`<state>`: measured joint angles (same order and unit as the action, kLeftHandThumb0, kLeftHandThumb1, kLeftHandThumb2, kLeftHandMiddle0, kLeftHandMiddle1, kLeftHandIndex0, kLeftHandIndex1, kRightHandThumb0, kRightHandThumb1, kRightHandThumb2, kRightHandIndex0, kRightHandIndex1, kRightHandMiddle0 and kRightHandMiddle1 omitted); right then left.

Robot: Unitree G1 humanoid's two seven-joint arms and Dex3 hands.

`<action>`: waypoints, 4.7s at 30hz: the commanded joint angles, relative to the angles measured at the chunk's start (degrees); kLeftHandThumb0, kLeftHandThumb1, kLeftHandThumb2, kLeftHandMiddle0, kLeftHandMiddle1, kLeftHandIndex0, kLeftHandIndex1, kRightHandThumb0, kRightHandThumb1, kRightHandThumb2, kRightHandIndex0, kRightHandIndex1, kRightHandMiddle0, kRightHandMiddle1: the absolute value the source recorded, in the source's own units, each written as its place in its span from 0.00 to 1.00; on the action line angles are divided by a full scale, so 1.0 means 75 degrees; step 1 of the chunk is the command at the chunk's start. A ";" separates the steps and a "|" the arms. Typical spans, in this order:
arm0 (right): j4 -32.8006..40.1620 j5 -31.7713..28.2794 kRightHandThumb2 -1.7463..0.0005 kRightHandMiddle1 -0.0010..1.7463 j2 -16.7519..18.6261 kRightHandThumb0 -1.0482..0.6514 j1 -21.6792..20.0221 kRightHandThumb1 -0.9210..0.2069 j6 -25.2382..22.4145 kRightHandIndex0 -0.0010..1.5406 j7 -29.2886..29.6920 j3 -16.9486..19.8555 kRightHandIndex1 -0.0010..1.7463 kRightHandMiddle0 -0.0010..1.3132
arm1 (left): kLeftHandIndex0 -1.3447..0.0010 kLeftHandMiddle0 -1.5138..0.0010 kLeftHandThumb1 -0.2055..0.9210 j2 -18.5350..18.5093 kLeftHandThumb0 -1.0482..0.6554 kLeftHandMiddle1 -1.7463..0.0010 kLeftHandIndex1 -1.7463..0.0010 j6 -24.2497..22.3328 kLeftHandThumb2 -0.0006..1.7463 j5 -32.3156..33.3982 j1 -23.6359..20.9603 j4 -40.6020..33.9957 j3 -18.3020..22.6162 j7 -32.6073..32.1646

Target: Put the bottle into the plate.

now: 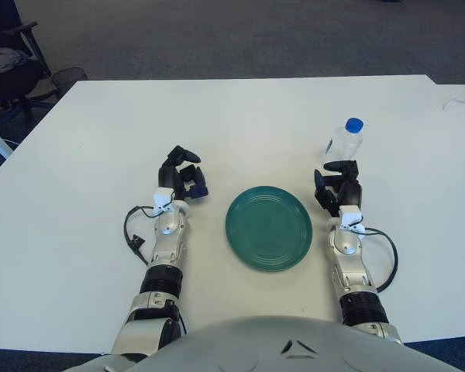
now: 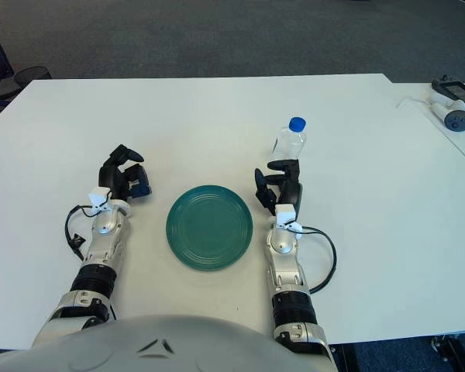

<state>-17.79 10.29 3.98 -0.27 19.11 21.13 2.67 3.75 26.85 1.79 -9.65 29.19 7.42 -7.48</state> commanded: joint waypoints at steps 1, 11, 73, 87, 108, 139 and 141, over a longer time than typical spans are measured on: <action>-0.0211 -0.0037 0.74 0.99 0.0075 0.61 0.0211 0.00 -0.0158 0.24 0.0023 0.0005 0.84 0.07 | 0.40 0.17 0.25 -0.0037 0.28 0.00 0.00 0.0086 0.92 0.0042 -0.0070 -0.0022 0.0015 0.0041; -0.0232 -0.0079 0.74 1.00 0.0351 0.61 0.0168 0.00 -0.0030 0.22 0.0638 0.0249 0.85 0.09 | 0.39 0.18 0.25 -0.0057 0.27 0.00 0.00 0.0112 0.93 -0.0042 -0.0072 0.0013 0.0015 -0.0030; -0.1163 0.0431 0.75 0.30 0.0355 0.18 -0.0513 0.13 0.0595 0.00 0.2813 0.0284 0.22 0.00 | 0.39 0.17 0.24 0.0003 0.27 0.00 0.00 0.0153 0.93 -0.0119 -0.0071 0.0093 0.0057 -0.0246; -0.0934 0.0733 0.92 0.00 -0.0213 0.00 -0.0358 0.13 0.0780 0.00 0.1507 -0.0173 0.00 0.00 | 0.38 0.17 0.23 -0.0018 0.27 0.00 0.00 0.0134 0.94 -0.0215 0.0032 -0.0016 0.0042 -0.0294; 0.0223 0.0892 0.95 0.00 0.0288 0.03 -0.0140 0.14 -0.0394 0.00 0.2022 0.0002 0.00 0.00 | 0.38 0.17 0.23 -0.0074 0.27 0.00 0.00 -0.0027 0.94 -0.0138 0.0036 -0.0083 0.0052 -0.0186; -0.0363 0.0539 0.95 0.00 0.0026 0.07 -0.0726 0.11 -0.0168 0.00 0.3054 0.0871 0.00 0.00 | 0.39 0.16 0.24 -0.0119 0.27 0.00 0.00 -0.0219 0.93 0.0077 0.0006 -0.0138 0.0154 -0.0144; -0.0501 0.0481 0.95 0.00 0.0001 0.07 -0.0824 0.11 -0.0197 0.00 0.3018 0.0938 0.00 0.00 | 0.39 0.16 0.24 -0.0116 0.27 0.00 0.00 -0.0206 0.93 0.0079 0.0004 -0.0138 0.0157 -0.0143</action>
<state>-19.92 15.13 5.03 -4.43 17.59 44.08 8.39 3.35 25.58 1.84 -9.65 28.51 8.35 -8.99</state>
